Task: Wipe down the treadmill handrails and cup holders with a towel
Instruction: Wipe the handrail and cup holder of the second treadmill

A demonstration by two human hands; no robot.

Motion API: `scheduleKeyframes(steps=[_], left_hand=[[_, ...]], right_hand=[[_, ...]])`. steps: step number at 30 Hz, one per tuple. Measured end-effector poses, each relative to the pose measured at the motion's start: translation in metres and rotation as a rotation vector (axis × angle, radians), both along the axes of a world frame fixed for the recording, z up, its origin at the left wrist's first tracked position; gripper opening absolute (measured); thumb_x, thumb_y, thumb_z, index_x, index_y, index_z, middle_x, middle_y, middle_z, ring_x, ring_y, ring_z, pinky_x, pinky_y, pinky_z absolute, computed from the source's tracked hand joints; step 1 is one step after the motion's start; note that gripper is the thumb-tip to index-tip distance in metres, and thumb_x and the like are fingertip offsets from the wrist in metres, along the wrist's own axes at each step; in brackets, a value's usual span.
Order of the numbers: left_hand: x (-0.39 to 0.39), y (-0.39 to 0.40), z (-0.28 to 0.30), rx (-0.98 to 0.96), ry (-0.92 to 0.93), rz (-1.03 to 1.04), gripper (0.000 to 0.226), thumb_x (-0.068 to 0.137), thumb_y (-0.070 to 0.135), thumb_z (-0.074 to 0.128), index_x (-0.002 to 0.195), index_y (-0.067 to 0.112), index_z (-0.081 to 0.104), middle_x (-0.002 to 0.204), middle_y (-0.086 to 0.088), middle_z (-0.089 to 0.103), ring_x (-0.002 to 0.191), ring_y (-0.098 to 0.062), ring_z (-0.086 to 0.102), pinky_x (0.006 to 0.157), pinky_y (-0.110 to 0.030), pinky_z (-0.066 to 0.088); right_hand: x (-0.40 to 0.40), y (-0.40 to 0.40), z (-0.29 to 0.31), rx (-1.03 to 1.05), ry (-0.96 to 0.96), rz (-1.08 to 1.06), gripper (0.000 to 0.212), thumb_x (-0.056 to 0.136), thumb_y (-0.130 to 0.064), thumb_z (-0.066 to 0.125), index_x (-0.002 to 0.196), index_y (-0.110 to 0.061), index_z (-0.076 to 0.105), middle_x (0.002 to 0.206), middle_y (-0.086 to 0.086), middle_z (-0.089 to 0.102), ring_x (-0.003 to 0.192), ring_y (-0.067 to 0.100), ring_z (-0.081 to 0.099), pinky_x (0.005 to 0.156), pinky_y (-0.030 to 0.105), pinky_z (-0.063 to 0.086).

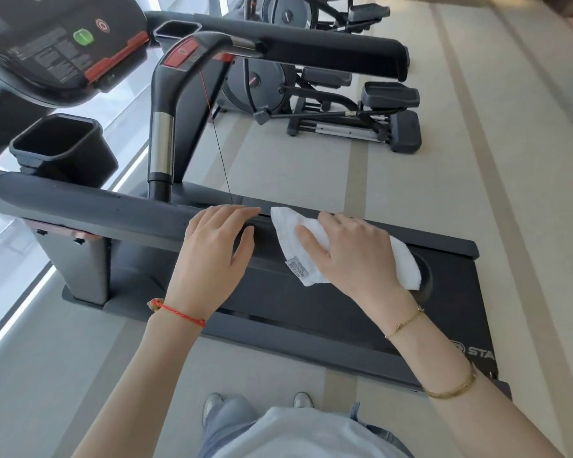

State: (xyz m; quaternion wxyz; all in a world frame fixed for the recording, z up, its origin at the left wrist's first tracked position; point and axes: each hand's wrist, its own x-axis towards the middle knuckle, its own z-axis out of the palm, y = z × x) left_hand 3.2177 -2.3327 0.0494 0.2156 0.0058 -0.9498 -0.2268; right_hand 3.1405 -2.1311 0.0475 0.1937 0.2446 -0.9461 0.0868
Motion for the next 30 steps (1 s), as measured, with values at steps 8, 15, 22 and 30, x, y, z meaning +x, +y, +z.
scheduleKeyframes(steps=[8,15,22,30], left_hand=[[0.011,-0.071,0.006,0.017,0.000,-0.014,0.032,0.098,0.021,0.048,0.127,0.018,0.062,0.125,0.004,0.064,0.121,-0.020,0.056,0.110,-0.042,0.038],[0.020,-0.164,0.006,-0.010,-0.017,-0.013,0.029,0.098,0.014,0.055,0.125,0.015,0.064,0.122,0.000,0.066,0.118,-0.023,0.058,0.107,-0.049,0.041],[0.018,-0.251,0.001,-0.026,0.012,-0.010,0.029,0.097,0.012,0.055,0.124,0.016,0.064,0.121,0.000,0.065,0.117,-0.024,0.057,0.100,-0.053,0.046],[0.013,-0.310,-0.002,-0.016,-0.037,0.014,0.029,0.100,0.019,0.051,0.126,0.017,0.063,0.122,-0.002,0.066,0.118,-0.025,0.057,0.104,-0.054,0.043]], right_hand=[[0.002,-0.060,-0.009,-0.044,0.127,-0.129,0.055,0.091,-0.059,0.040,0.053,-0.018,0.038,0.047,-0.002,0.038,0.043,0.022,0.037,0.046,0.025,0.017],[0.009,-0.141,-0.020,-0.088,0.282,-0.150,0.054,0.094,-0.056,0.040,0.056,-0.019,0.037,0.049,-0.002,0.036,0.046,0.020,0.034,0.048,0.027,0.021],[0.016,-0.211,-0.024,-0.151,0.337,-0.161,0.052,0.092,-0.055,0.046,0.056,-0.020,0.035,0.049,-0.003,0.034,0.046,0.020,0.035,0.051,0.028,0.020],[0.022,-0.283,-0.027,-0.205,0.407,-0.150,0.051,0.090,-0.054,0.053,0.054,-0.018,0.048,0.049,-0.001,0.042,0.047,0.019,0.038,0.052,0.027,0.023]])
